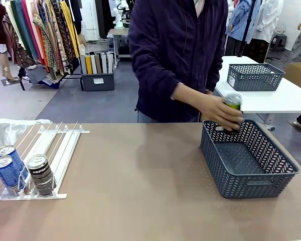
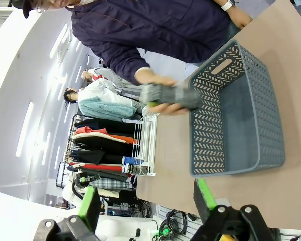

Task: Retrieve and store the cans from the dispenser.
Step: Pick up the last remaining can from one row of the Automatic Can Dispenser and place it in the middle of the table.

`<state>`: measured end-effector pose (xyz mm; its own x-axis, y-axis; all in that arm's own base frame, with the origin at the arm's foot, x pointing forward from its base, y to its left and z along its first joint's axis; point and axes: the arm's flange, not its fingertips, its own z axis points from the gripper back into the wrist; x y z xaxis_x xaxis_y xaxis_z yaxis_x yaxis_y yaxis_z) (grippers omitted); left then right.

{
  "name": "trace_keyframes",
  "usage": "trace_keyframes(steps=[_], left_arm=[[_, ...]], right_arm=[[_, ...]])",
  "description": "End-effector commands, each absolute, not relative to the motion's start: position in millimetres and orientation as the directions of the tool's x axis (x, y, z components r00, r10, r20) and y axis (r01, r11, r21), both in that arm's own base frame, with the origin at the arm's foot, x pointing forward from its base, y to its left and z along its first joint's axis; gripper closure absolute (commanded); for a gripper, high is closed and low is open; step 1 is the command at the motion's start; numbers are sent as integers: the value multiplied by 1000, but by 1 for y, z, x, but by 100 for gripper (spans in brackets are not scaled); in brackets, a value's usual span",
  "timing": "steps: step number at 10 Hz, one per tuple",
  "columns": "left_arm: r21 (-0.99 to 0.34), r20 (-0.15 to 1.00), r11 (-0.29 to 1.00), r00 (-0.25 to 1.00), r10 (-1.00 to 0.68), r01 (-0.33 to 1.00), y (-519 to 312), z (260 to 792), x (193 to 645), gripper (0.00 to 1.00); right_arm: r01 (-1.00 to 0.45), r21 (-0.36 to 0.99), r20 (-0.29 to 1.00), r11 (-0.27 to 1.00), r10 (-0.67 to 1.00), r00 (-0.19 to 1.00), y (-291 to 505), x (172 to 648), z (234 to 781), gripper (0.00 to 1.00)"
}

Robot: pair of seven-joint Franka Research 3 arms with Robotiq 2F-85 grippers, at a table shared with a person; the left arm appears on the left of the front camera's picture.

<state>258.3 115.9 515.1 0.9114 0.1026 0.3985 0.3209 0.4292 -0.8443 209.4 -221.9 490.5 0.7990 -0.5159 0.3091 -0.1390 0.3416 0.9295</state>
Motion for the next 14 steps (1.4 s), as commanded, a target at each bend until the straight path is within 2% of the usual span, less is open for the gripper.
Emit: trace_keyframes(steps=[1, 2, 3, 4, 6, 9, 14], left_arm=[[-739, 242, 648, 970, 3, 183, 79, 538, 288, 0], [-670, 181, 721, 981, -73, 177, 58, 547, 307, 0], [-592, 104, 796, 991, -82, 128, 35, 548, 328, 0], [-517, 23, 852, 996, -81, 81, 16, 540, 342, 0], [-380, -59, 925, 998, -30, 5, -15, 517, 362, 0], [-215, 8, 976, 999, 37, -34, -37, 488, 367, 0], [-240, 58, 971, 998, -7, 21, -48, 451, 357, 0]], right_arm=[[-172, 926, 334, 337, -514, 790, -224, 211, 493, 0], [-172, 926, 334, 337, -514, 790, -224, 211, 493, 0], [-172, 926, 334, 337, -514, 790, -224, 211, 493, 0], [-172, 926, 334, 337, -514, 790, -224, 211, 493, 0], [-172, 926, 334, 337, -514, 790, -224, 211, 493, 0], [-172, 926, 334, 337, -514, 790, -224, 211, 493, 0], [-172, 926, 334, 337, -514, 790, -224, 211, 493, 0]])
